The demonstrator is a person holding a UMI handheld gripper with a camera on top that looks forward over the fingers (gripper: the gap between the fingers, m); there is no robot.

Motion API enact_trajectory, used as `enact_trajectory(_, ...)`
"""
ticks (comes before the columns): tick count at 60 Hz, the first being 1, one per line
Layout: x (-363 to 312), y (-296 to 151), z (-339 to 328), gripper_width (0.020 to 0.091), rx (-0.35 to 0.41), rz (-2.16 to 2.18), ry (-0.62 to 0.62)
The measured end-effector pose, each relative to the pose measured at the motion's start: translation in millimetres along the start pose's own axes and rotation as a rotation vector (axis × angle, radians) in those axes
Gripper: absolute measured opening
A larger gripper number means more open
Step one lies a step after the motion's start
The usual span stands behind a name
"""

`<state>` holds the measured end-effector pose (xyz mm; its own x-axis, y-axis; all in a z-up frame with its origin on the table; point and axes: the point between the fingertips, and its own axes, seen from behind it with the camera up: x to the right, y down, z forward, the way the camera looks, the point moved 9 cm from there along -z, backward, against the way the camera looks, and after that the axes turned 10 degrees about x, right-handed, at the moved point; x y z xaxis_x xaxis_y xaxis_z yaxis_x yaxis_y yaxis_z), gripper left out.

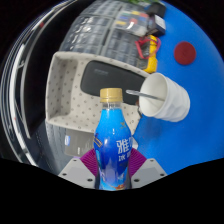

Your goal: Pour water

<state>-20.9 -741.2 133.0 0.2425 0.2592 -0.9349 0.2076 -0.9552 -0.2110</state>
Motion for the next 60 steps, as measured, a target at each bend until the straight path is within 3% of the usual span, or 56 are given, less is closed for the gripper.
enact_trajectory(25, -7, -16, 13, 0.0362, -0.068, 0.59, 0.096)
enact_trajectory(39, -11, -20, 8, 0.0364, -0.103, 0.542, 0.087)
enact_trajectory(49, -32, -45, 1, 0.0363, -0.078, 0.308, 0.02)
enact_trajectory(60, -64, -115, -16, 0.0366, 0.04, -0.257, -0.038)
